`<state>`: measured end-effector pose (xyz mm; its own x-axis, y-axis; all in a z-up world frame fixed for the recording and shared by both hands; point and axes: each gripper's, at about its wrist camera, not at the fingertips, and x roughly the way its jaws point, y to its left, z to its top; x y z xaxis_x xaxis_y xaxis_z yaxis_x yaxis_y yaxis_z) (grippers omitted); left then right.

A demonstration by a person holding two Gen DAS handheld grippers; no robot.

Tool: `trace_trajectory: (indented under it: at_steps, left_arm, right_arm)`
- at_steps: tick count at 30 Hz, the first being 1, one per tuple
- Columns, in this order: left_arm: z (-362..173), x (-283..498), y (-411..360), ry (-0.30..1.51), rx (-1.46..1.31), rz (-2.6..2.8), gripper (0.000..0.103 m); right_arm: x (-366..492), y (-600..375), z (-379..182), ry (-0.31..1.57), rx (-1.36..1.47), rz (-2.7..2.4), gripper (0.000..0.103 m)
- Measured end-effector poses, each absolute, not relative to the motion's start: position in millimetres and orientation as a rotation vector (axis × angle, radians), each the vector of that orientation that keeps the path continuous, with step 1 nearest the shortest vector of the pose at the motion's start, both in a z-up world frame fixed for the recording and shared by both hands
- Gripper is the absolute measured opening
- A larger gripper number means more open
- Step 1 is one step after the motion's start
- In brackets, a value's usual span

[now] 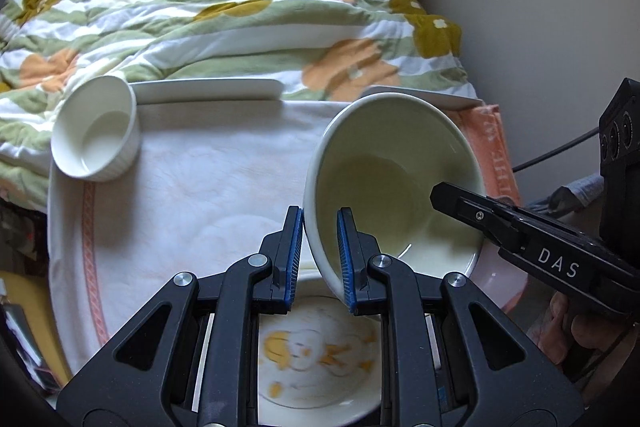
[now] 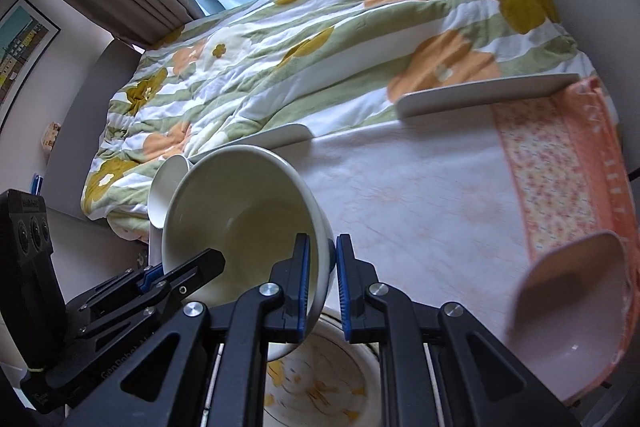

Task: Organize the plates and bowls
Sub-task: 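Carry the cream bowl with both grippers and lower it into the pink-beige dish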

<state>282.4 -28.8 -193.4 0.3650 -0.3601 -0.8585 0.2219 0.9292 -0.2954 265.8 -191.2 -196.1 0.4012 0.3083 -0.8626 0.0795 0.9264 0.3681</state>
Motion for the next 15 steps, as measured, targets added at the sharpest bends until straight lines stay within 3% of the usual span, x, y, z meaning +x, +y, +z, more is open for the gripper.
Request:
trace_trajectory:
  at_steps: [15]
  left_arm:
    - [-188, 224, -182, 1.143, -0.066, -0.478, 0.015]
  right_arm:
    - [196, -324, -181, 1.129, 0.416, 0.060, 0.012]
